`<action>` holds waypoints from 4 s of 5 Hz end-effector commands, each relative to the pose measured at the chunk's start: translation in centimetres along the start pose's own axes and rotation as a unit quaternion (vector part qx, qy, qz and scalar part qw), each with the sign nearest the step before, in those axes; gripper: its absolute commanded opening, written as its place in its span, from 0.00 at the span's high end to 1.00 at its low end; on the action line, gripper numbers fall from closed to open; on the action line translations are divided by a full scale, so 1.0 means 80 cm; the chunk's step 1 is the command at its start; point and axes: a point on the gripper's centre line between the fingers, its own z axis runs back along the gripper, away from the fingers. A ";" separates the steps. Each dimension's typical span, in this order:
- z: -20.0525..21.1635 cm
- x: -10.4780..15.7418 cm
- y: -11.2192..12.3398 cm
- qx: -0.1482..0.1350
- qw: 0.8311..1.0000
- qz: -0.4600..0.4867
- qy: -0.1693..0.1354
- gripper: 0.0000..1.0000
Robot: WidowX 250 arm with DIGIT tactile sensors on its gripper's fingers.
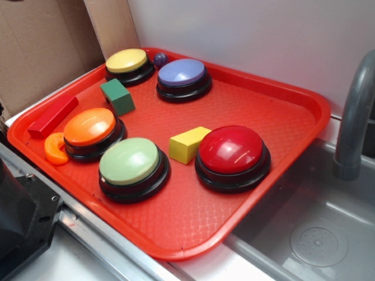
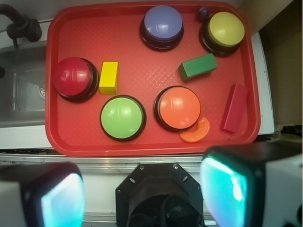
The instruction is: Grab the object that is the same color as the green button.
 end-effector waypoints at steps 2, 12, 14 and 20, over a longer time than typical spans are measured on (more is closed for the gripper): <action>-0.017 0.015 0.021 -0.001 0.993 0.109 -0.041 0.00; -0.281 0.140 0.171 0.041 0.802 0.591 -0.077 0.00; -0.280 0.136 0.172 0.034 0.797 0.598 -0.081 1.00; -0.097 0.136 0.045 0.000 0.989 0.133 -0.065 1.00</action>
